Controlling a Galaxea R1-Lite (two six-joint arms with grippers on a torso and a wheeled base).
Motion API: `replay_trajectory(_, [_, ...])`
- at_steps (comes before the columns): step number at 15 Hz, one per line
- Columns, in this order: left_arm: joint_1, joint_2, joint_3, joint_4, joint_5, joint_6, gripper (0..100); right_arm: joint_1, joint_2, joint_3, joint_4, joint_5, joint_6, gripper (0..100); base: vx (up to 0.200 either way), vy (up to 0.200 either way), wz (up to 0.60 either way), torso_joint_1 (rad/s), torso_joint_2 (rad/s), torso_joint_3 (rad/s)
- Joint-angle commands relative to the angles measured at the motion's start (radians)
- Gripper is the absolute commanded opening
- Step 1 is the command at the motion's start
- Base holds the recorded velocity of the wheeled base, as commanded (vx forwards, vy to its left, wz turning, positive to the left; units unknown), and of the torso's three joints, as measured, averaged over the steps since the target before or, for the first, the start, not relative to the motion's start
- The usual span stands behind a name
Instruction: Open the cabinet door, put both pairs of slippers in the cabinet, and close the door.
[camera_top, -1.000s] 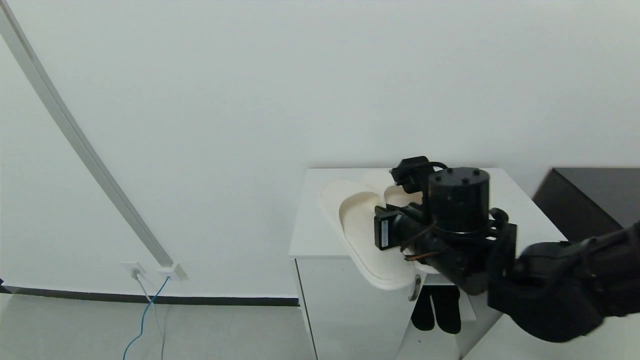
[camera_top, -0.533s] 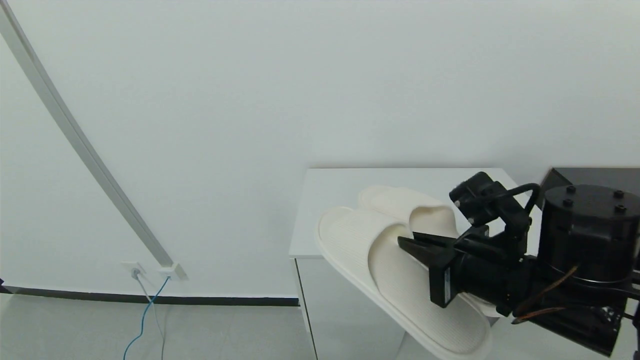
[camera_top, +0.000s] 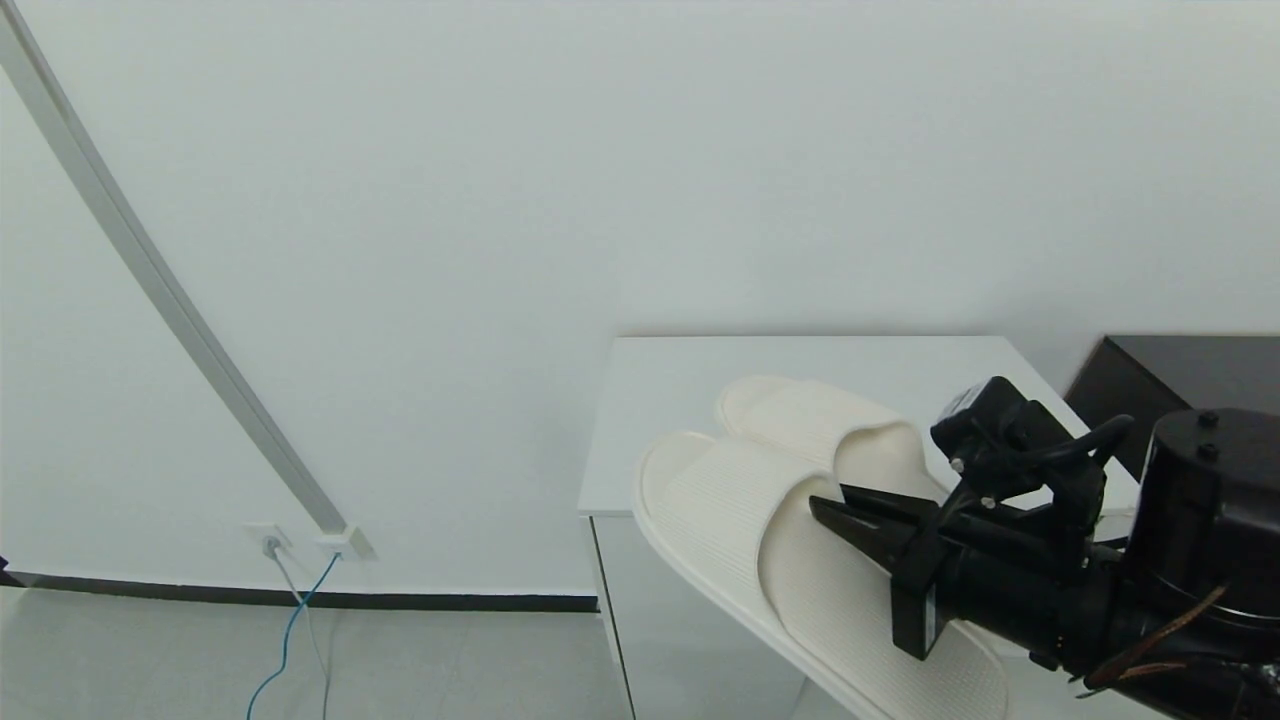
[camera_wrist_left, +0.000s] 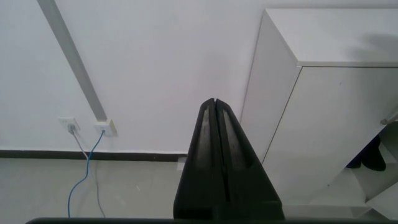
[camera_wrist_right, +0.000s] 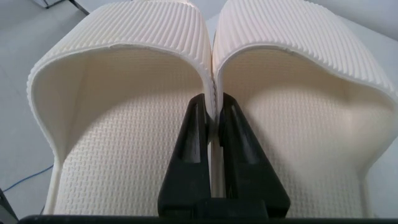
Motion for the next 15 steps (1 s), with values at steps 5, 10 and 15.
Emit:
replay_trajectory(5, [0.000,0.000,0.000,0.000,0.002,-0.002,0,0.000,0.008,0.003,0.001,0.000,0.000,0,-0.160,0.000,0.00,0.002,0.00,0.002])
replay_trajectory(10, [0.000,0.000,0.000,0.000,0.004,-0.006,0,0.000,0.006,0.012,0.001,0.000,0.000,0,-0.200,0.000,0.00,-0.002,0.00,0.000])
replay_trajectory(15, [0.000,0.000,0.000,0.000,0.004,-0.006,0,0.003,0.006,0.023,0.000,-0.002,0.001,0,0.000,0.000,0.00,0.000,0.00,0.000])
